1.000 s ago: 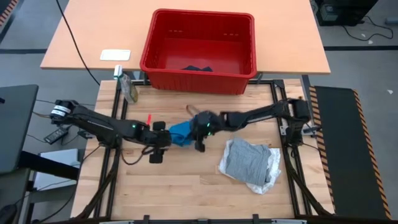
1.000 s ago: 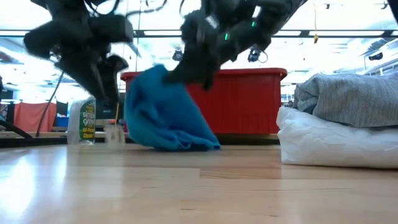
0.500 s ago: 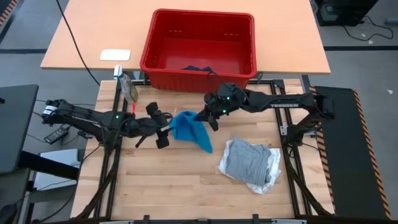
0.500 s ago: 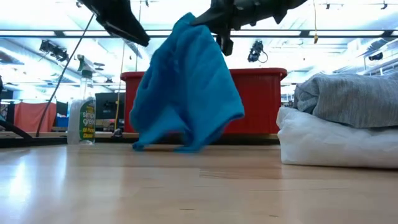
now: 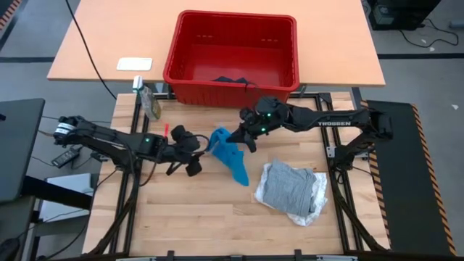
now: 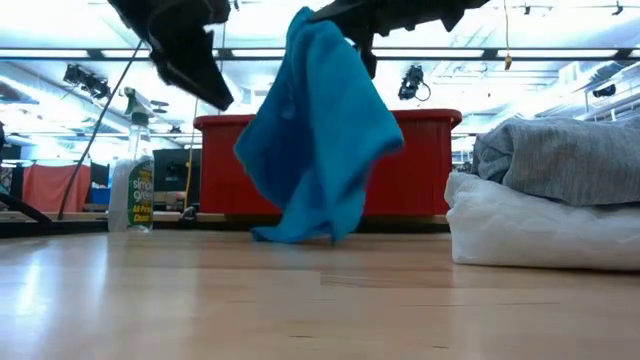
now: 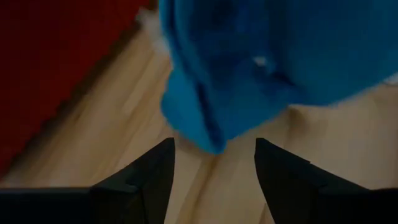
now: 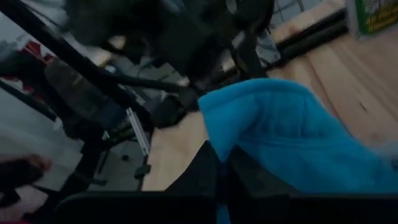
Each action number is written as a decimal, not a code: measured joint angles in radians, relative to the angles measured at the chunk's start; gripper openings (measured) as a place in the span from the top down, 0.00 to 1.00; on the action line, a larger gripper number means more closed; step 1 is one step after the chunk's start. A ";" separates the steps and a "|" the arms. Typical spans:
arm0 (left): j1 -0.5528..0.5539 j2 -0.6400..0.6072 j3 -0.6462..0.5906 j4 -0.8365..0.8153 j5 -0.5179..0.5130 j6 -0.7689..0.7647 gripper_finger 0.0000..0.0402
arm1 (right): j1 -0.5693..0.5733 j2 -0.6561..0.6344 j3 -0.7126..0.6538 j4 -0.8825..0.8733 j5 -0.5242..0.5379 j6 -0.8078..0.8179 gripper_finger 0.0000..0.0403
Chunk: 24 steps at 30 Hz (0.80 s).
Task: Fold laundry
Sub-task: Fold the light blue short on the table
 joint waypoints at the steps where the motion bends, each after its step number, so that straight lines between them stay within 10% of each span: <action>1: 0.003 0.001 0.000 -0.016 0.000 -0.039 0.45 | 0.000 -0.008 0.000 0.002 0.000 0.009 0.97; 17: 0.123 0.001 0.000 0.161 -0.006 0.097 0.29 | -0.009 -0.121 0.000 0.047 -0.027 0.016 0.97; 24: 0.170 0.049 0.000 0.378 0.191 0.271 0.28 | -0.009 -0.158 0.000 0.055 -0.027 0.009 0.97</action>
